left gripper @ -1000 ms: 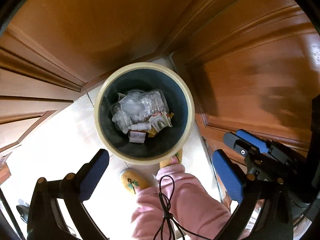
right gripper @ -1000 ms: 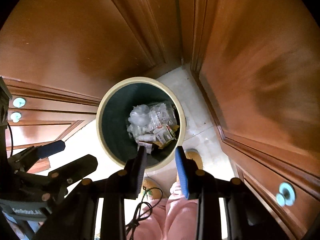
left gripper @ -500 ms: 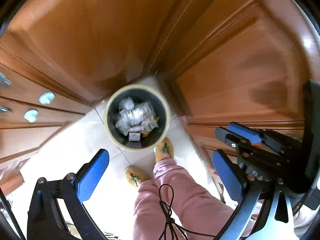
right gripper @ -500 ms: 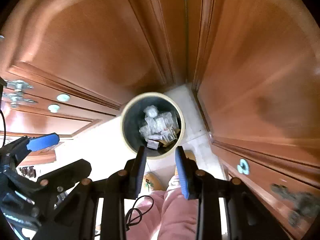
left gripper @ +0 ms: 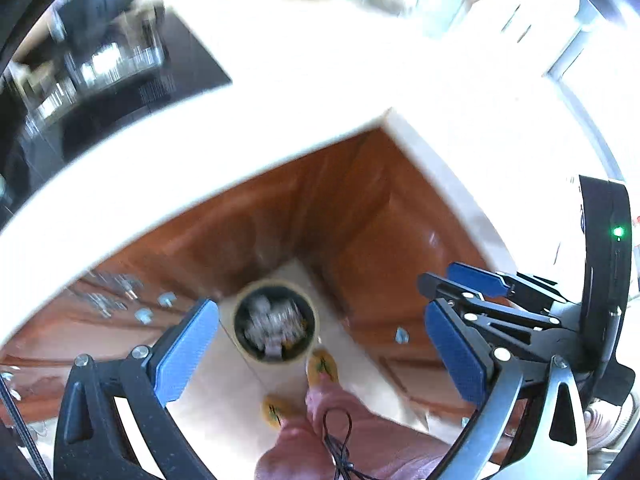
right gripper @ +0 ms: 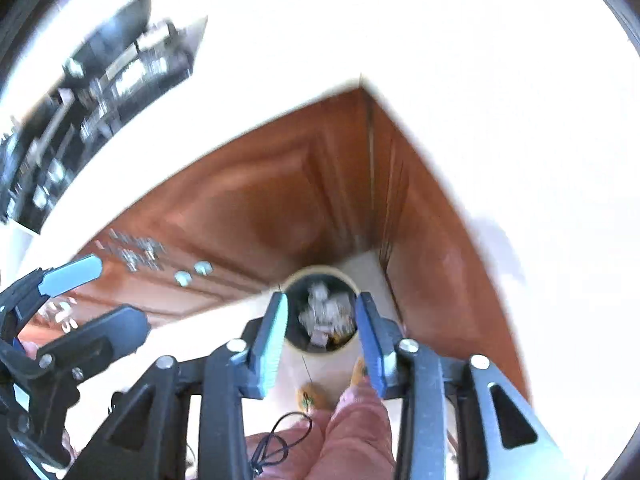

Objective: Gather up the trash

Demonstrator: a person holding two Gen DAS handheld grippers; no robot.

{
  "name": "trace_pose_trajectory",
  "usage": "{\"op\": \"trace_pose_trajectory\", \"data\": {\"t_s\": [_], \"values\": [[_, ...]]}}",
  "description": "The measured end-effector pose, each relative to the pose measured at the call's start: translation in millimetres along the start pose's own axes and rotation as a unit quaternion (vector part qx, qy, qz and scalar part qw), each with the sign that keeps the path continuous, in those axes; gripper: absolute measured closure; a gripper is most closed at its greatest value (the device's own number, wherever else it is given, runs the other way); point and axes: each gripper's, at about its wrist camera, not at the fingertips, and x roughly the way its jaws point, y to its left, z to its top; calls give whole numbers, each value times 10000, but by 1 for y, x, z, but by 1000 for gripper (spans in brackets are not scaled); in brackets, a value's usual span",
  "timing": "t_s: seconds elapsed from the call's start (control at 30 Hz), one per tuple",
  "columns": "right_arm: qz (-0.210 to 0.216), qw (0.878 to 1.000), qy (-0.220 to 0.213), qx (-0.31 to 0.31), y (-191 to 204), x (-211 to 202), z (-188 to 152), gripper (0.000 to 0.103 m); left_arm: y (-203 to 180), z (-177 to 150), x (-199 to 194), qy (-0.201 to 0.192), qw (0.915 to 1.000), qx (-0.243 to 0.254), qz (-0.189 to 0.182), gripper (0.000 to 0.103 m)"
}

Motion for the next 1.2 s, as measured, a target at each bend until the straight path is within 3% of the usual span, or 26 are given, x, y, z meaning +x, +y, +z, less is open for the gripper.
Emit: {"op": "trace_pose_trajectory", "data": {"t_s": [0.33, 0.53, 0.7, 1.1, 1.2], "values": [[-36, 9901, -1400, 11, 4, -131, 62, 62, -31, 68, -115, -1248, 9904, 3, 590, 1], [-99, 9789, -2037, -107, 19, -178, 77, 50, -45, 92, -158, -1905, 9756, -79, 1088, 1], [-331, 9671, -2503, -319, 29, -200, 80, 41, -49, 96, -173, -2109, 9686, -194, 1300, 1], [-178, 9591, -2787, -457, 32, -220, 87, 41, -56, 95, -177, -2340, 9570, -504, 1638, 1], [-150, 9587, -2796, -505, 31, -220, 88, 41, -56, 97, -176, -2276, 9574, -588, 1678, 1]]}}
